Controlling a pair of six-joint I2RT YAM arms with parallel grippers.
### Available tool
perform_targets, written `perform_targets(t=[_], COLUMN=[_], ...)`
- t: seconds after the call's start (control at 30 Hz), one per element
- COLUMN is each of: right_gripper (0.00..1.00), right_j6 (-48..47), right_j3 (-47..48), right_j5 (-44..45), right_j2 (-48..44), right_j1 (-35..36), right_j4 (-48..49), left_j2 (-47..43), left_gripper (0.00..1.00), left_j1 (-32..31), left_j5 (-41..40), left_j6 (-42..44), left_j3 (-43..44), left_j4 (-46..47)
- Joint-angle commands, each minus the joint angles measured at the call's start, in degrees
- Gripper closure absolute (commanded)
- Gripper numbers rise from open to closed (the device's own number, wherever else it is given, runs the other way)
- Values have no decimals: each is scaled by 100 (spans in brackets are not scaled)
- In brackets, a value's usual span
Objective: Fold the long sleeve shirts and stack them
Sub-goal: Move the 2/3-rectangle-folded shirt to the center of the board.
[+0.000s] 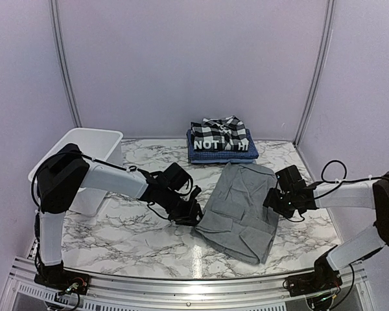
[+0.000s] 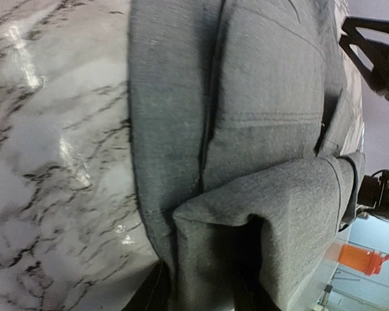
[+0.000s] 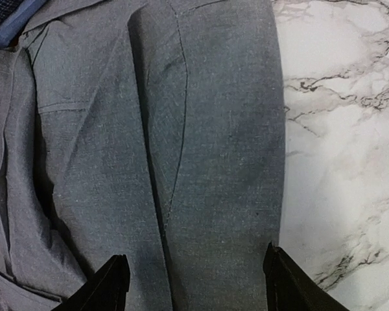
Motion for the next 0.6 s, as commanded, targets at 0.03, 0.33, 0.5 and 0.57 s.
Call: perform_targets(t=[0.03,0.33,0.5,0.57], right_gripper=[35,37,37,37], right_j6=[-492,-675,-365,-231], right_j3=[353,384,431,537], right_j5=[160,107,161,186], right_j2=[537,772,822,940], right_j1=[-51,494,1324,1648], right_j4=[95,-188,-293,-314], left_j2=[55,-742,-1479,-1803], left_gripper=[78,100,100,100], left_j1=[-258,-733,-973,-1093], left_j5=[-322,-796,-1299,-1526], left_j6=[-457,-1288,-2061,-2411], left_j3=[-288,-1314,-2184,-2638], left_j4=[148,625,1019,1170])
